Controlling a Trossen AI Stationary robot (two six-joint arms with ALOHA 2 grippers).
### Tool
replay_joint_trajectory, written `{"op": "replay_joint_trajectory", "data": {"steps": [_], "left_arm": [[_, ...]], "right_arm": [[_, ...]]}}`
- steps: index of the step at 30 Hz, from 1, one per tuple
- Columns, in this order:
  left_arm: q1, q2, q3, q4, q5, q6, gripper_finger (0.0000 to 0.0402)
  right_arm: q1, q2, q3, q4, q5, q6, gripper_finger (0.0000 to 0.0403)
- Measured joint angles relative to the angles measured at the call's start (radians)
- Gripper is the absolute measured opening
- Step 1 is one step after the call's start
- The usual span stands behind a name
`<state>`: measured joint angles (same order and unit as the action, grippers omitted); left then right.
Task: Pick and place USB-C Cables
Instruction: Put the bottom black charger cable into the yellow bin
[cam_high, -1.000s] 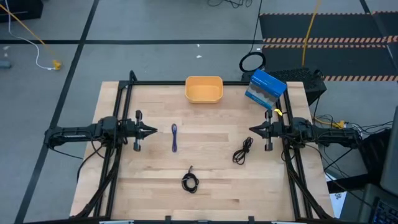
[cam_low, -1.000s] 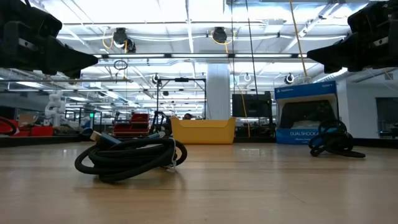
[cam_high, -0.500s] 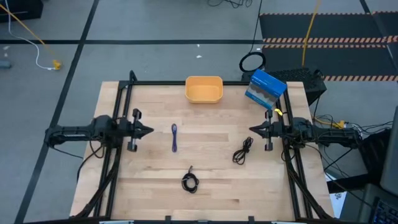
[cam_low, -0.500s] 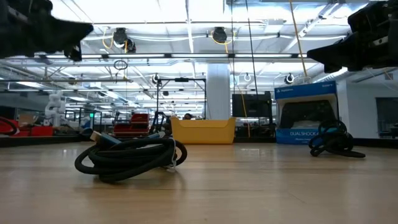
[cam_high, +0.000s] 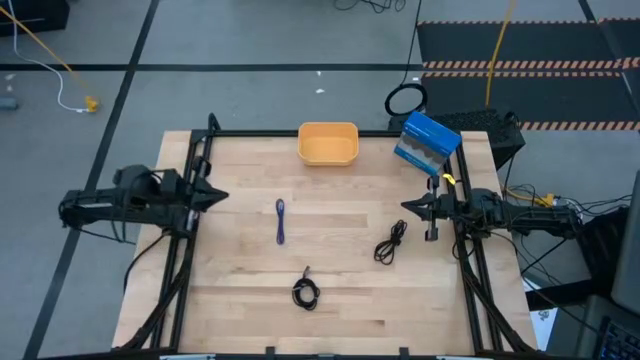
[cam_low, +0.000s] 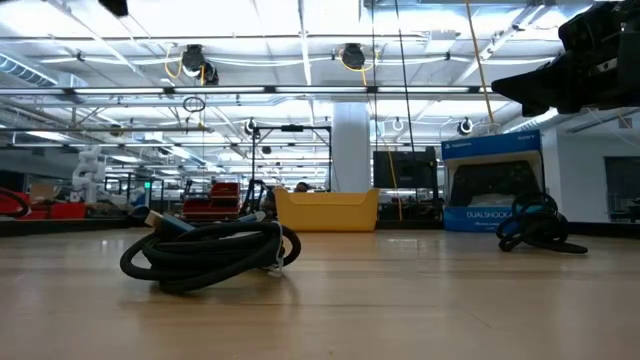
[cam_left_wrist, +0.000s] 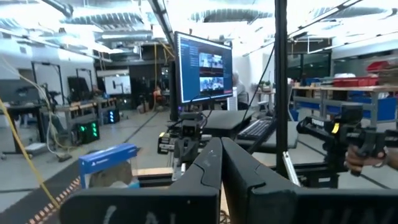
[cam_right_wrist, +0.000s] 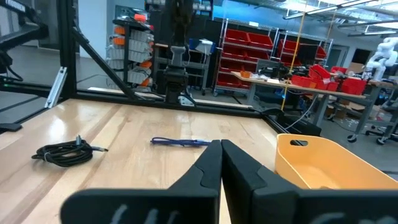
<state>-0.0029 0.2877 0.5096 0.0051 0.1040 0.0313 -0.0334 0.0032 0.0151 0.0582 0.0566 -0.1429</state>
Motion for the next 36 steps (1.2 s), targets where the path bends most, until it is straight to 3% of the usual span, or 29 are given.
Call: {"op": "replay_joint_trajectory", "data": {"steps": [22, 27, 33, 36], "left_arm": [[0.000, 0.399, 0.832, -0.668, 0.000, 0.016, 0.0004], [0.000, 0.445, 0.913, -0.734, 0.000, 0.011, 0.0003], [0.000, 0.452, 0.920, -0.735, -0.019, 0.045, 0.0011], [0.000, 0.452, 0.920, -0.735, -0.027, 0.045, 0.0009]], "right_arm": [[0.000, 0.000, 0.000, -0.001, 0.000, 0.021, 0.0000], [0.000, 0.000, 0.000, -0.001, 0.000, 0.026, 0.0000], [0.000, 0.000, 0.013, 0.053, 0.000, 0.065, 0.0000], [0.000, 0.023, 0.059, -0.009, 0.005, 0.117, 0.0000]]}}
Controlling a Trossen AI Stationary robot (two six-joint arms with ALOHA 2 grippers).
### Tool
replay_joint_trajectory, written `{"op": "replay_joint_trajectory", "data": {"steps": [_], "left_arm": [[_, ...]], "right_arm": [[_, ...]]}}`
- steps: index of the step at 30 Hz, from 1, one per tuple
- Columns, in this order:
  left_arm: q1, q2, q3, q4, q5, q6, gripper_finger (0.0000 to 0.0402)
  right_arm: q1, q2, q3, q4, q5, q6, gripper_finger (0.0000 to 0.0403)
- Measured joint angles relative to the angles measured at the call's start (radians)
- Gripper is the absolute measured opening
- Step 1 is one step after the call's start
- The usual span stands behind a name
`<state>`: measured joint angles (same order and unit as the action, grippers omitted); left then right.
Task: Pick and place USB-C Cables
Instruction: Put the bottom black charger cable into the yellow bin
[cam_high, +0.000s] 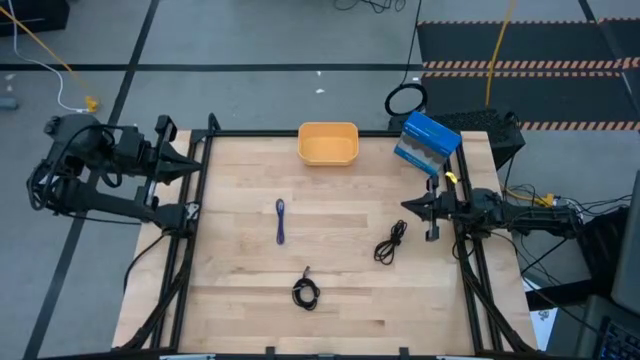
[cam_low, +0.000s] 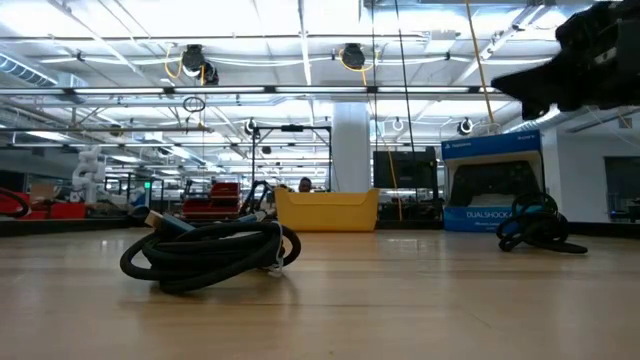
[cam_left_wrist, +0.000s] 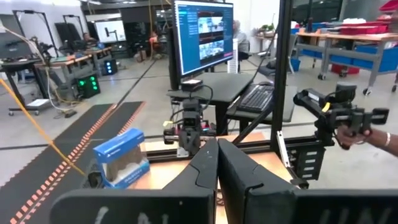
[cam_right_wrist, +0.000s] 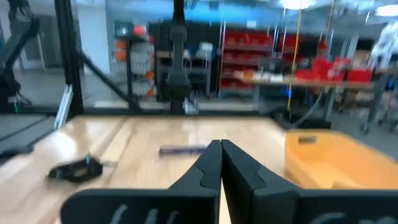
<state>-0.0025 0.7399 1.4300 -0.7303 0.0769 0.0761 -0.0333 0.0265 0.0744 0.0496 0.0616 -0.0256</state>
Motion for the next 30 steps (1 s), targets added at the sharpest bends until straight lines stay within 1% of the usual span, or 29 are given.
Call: {"op": "replay_joint_trajectory", "data": {"steps": [4, 8, 10, 14, 17, 20, 24, 30], "left_arm": [[0.000, -0.002, 0.000, 0.000, 0.000, 0.009, 0.0003], [0.000, 0.001, 0.000, 0.002, -0.011, 0.023, 0.0014], [0.000, 0.007, 0.000, 0.002, -0.016, 0.021, 0.0017], [0.000, 0.017, 0.000, 0.000, -0.017, 0.021, 0.0009], [0.000, 0.022, 0.000, 0.001, -0.017, 0.021, 0.0003], [0.000, 0.029, 0.000, 0.002, -0.016, 0.027, 0.0010], [0.000, 0.035, 0.000, 0.001, -0.016, 0.021, 0.0019], [0.000, 0.042, 0.000, 0.002, -0.016, 0.024, 0.0005]], "right_arm": [[0.002, 0.077, 0.140, -0.057, 0.020, 0.039, 0.0000], [0.002, 0.208, 0.274, -0.135, 0.015, 0.042, 0.0000], [0.002, 0.273, 0.363, -0.170, 0.014, 0.042, 0.0000], [0.002, 0.394, 0.528, -0.274, 0.012, 0.041, 0.0000], [0.002, 0.474, 0.646, -0.331, -0.014, 0.036, 0.0000], [0.002, 0.537, 0.769, -0.384, -0.035, 0.031, 0.0000], [0.002, 0.625, 0.939, -0.468, -0.037, 0.032, 0.0000], [0.002, 0.764, 1.186, -0.638, -0.037, 0.038, 0.0000]]}}
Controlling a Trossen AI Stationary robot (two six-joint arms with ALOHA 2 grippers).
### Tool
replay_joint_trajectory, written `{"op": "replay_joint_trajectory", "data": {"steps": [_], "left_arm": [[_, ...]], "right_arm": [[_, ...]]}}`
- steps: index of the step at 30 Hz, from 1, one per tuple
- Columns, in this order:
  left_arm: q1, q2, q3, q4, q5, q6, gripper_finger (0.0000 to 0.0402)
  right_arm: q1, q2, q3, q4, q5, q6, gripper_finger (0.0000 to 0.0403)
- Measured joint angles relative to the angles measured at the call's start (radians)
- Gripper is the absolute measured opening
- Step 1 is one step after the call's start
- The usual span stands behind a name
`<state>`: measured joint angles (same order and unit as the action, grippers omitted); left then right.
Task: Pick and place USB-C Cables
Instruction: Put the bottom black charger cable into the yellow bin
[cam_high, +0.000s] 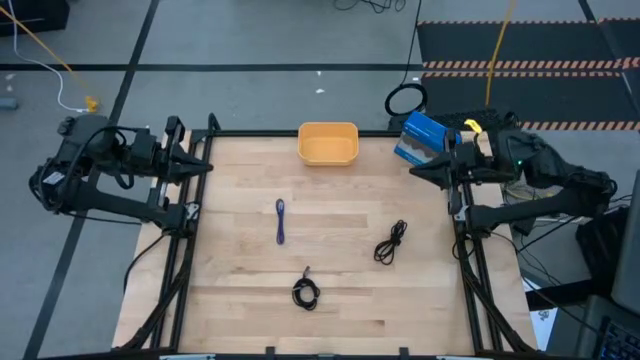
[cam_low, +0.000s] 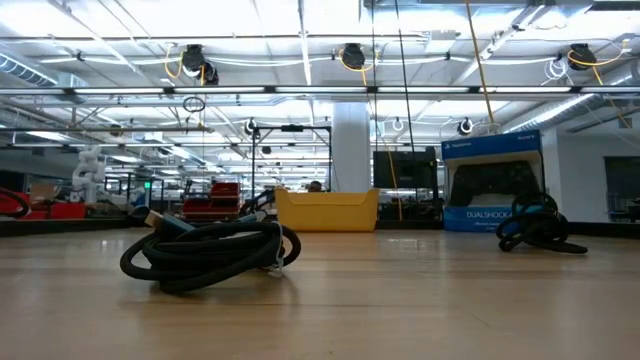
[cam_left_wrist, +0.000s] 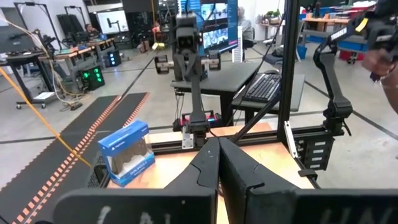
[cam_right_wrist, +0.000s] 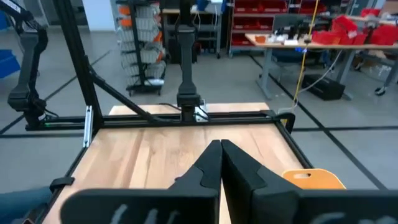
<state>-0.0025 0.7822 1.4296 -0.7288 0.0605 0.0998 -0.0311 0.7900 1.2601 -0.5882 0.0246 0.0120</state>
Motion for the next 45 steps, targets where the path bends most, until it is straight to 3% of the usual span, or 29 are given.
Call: {"op": "replay_joint_trajectory", "data": {"steps": [9, 15, 21, 31, 45], "left_arm": [[0.000, 0.019, -0.001, 0.030, 0.000, 0.000, 0.0019], [-0.001, 0.040, -0.001, 0.038, 0.000, -0.004, 0.0004], [-0.067, 0.113, -0.001, 0.024, 0.001, -0.032, 0.0022], [-0.287, 0.353, -0.017, 0.042, -0.038, 0.022, 0.0046], [-0.468, 0.650, -0.017, 0.006, -0.218, -0.009, 0.0047]], "right_arm": [[0.000, 0.195, 0.326, -0.253, 0.000, -0.005, 0.0000], [0.000, 0.228, 0.374, -0.291, 0.000, 0.011, 0.0000], [0.000, 0.228, 0.327, -0.282, 0.001, 0.099, 0.0000], [0.031, 0.222, 0.178, -0.189, -0.003, 0.147, 0.0000], [0.143, 0.185, -0.167, 0.140, -0.003, 0.141, 0.0000]]}}
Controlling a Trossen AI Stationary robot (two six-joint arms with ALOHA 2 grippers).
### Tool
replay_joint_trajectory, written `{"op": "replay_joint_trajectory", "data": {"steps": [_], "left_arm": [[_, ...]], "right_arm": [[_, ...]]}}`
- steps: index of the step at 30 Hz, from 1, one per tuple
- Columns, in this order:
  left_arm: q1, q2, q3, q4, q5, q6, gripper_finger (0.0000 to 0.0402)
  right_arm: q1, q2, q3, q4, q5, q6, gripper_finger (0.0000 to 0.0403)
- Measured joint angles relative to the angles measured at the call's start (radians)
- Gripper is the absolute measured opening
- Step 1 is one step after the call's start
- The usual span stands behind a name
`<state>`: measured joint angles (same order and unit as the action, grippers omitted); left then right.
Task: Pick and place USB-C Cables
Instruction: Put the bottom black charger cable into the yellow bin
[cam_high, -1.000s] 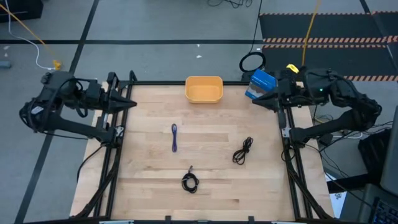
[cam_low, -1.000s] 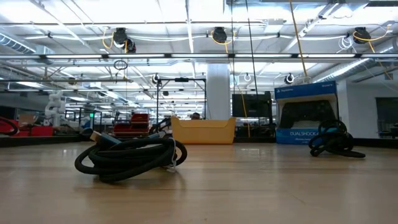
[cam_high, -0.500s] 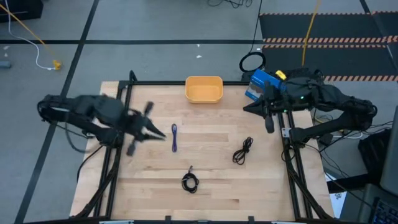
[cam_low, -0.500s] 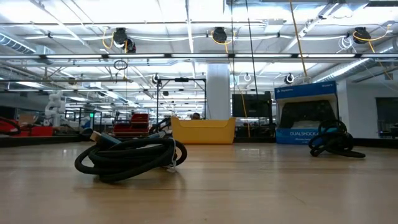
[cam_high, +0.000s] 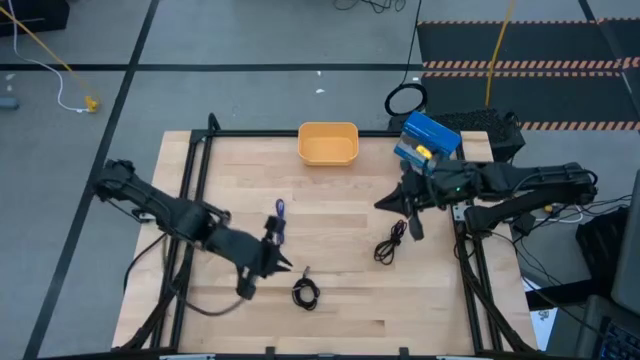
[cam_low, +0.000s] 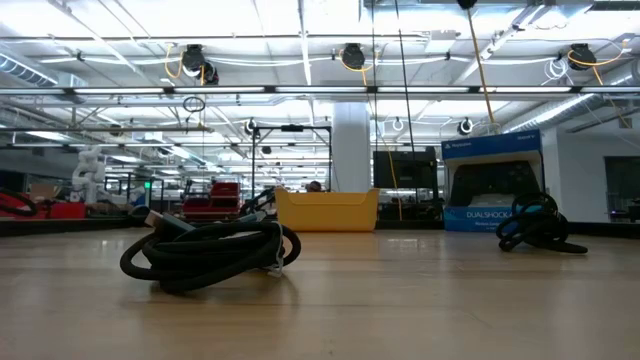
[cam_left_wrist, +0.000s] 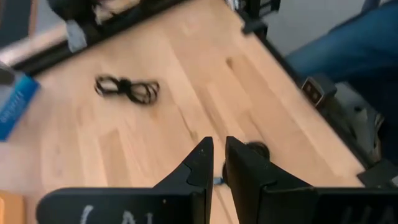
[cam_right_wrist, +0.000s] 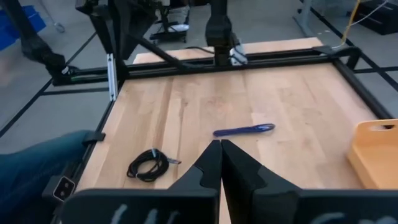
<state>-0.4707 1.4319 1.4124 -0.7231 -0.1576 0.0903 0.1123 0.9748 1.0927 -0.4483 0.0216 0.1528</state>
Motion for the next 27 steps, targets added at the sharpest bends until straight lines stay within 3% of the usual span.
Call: {"op": "replay_joint_trajectory", "data": {"steps": [6, 10, 18, 27], "left_arm": [[-0.027, 0.115, 0.000, -0.025, -0.001, -0.086, 0.0053], [-0.046, 0.193, 0.000, -0.025, 0.027, -0.123, 0.0087], [-0.062, 0.344, 0.000, 0.083, 0.096, -0.134, 0.0165], [-0.072, 0.467, 0.000, 0.091, 0.116, -0.152, 0.0195]], "right_arm": [[0.028, -0.024, -0.132, 0.101, 0.000, 0.000, 0.0000], [0.037, -0.045, -0.190, 0.143, 0.000, -0.037, 0.0000], [0.036, -0.085, -0.201, 0.146, 0.002, -0.064, 0.0000], [0.036, -0.098, -0.201, 0.138, 0.002, -0.064, 0.0000]]}}
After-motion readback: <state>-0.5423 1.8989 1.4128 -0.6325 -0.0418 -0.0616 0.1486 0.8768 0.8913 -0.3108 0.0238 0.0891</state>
